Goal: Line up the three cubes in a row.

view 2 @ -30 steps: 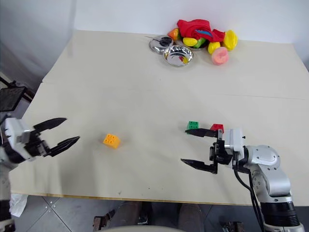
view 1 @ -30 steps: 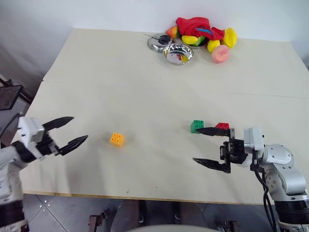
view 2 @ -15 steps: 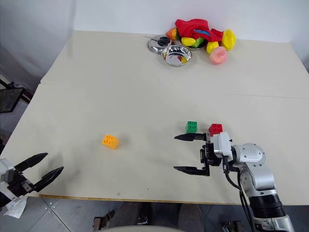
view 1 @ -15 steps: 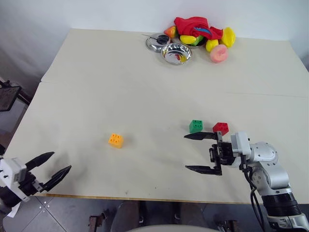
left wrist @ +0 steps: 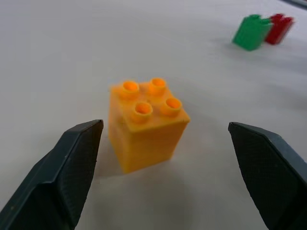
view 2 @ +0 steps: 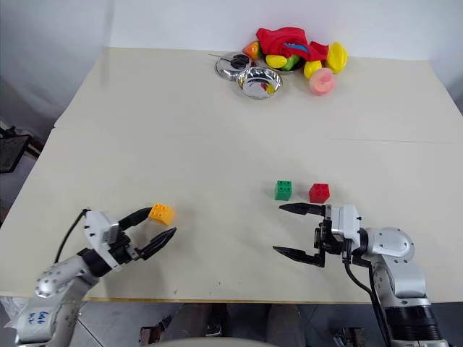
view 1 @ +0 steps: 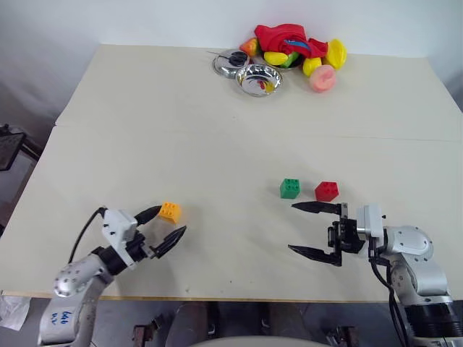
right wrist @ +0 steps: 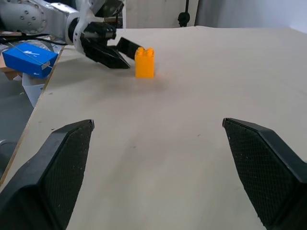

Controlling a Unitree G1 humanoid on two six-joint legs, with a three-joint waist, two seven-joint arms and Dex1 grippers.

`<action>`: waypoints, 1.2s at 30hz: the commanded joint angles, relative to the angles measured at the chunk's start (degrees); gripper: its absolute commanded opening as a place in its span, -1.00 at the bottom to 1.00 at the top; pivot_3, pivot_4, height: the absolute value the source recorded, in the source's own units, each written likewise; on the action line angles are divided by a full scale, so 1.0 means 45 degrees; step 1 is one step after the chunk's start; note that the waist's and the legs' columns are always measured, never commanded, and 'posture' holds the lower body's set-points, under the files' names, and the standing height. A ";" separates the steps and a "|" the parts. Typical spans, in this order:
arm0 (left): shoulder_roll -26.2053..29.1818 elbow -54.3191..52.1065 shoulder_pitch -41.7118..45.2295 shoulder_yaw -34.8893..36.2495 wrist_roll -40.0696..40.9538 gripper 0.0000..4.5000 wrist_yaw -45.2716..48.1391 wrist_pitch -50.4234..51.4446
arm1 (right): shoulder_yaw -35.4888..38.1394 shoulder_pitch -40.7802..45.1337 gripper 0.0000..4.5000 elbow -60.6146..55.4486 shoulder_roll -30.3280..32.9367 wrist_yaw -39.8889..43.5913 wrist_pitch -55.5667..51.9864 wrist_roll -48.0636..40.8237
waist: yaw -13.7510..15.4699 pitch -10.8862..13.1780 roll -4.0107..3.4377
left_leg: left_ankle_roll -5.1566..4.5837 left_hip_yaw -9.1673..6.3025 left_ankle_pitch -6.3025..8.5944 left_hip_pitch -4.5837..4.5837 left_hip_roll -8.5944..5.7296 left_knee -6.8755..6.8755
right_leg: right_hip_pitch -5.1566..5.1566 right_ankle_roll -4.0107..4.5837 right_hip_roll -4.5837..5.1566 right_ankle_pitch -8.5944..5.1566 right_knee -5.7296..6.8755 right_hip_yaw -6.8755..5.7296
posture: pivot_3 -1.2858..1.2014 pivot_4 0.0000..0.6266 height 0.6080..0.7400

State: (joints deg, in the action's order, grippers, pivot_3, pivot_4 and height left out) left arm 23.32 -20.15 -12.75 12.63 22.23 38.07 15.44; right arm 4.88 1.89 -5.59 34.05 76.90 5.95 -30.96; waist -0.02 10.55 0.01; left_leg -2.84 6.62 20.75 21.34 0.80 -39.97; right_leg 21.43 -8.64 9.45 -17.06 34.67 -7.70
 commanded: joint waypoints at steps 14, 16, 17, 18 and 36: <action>0.0520 0.0664 0.1357 -0.1293 -0.1025 -0.34 -0.0072 -0.1078 | 0.1249 -0.1184 1.00 -0.0603 0.0462 -0.0802 0.0517 -0.0060 | 0.0130 -0.0011 -0.0019 | 0.0005 0.0002 0.0001 -0.0012 0.0001 -0.0002 | -0.0002 0.0001 0.0018 0.0000 0.0001 0.0010 | 0.03 -0.52 1.00; 0.0996 0.1605 0.2425 -0.1458 -0.0837 -0.34 0.0947 -0.1488 | 0.1503 -0.1412 1.00 -0.0628 0.0566 -0.0941 0.0509 -0.0084 | 0.0265 -0.0010 -0.0020 | 0.0005 0.0001 -0.0002 -0.0010 0.0001 -0.0006 | 0.0011 0.0008 0.0018 -0.0004 -0.0006 0.0004 | 0.03 -0.52 1.00; 0.1438 0.2644 0.3520 -0.1962 -0.1108 -0.34 0.2078 -0.2183 | 0.1823 -0.1639 1.00 -0.0558 0.0691 -0.1013 0.0527 -0.0095 | 0.0297 -0.0011 -0.0028 | 0.0007 0.0004 -0.0003 -0.0010 0.0003 -0.0007 | 0.0014 0.0009 0.0017 -0.0004 -0.0004 0.0007 | 0.03 -0.52 1.00; 0.1745 0.3491 0.4411 -0.2429 -0.1305 -0.34 0.3066 -0.2744 | 0.2079 -0.1828 1.00 -0.0499 0.0808 -0.1039 0.0551 -0.0107 | 0.0402 -0.0009 -0.0035 | 0.0007 0.0009 -0.0003 -0.0013 0.0001 -0.0008 | 0.0015 0.0009 0.0018 -0.0004 0.0000 0.0011 | 0.03 -0.52 1.00; -0.1253 1.9395 1.5861 -0.4739 -0.3788 -0.34 0.8913 -0.8983 | 0.4435 -0.4911 1.00 -0.1996 0.0897 -0.2004 0.0495 -0.0521 | 0.0300 0.0009 -0.0001 | -0.0008 0.0053 -0.0012 0.0033 -0.0050 0.0005 | 0.0025 -0.0020 -0.0053 0.0014 -0.0046 -0.0014 | 0.03 -0.52 1.00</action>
State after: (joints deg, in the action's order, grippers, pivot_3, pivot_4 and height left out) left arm 17.87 65.96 56.94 -9.50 5.96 77.80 -23.47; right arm 22.99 -19.46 -12.63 38.47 68.39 7.49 -32.08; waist 1.33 10.59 0.01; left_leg -2.88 6.86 20.70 21.48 0.58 -39.95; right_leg 21.55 -8.74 9.22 -16.99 34.46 -7.75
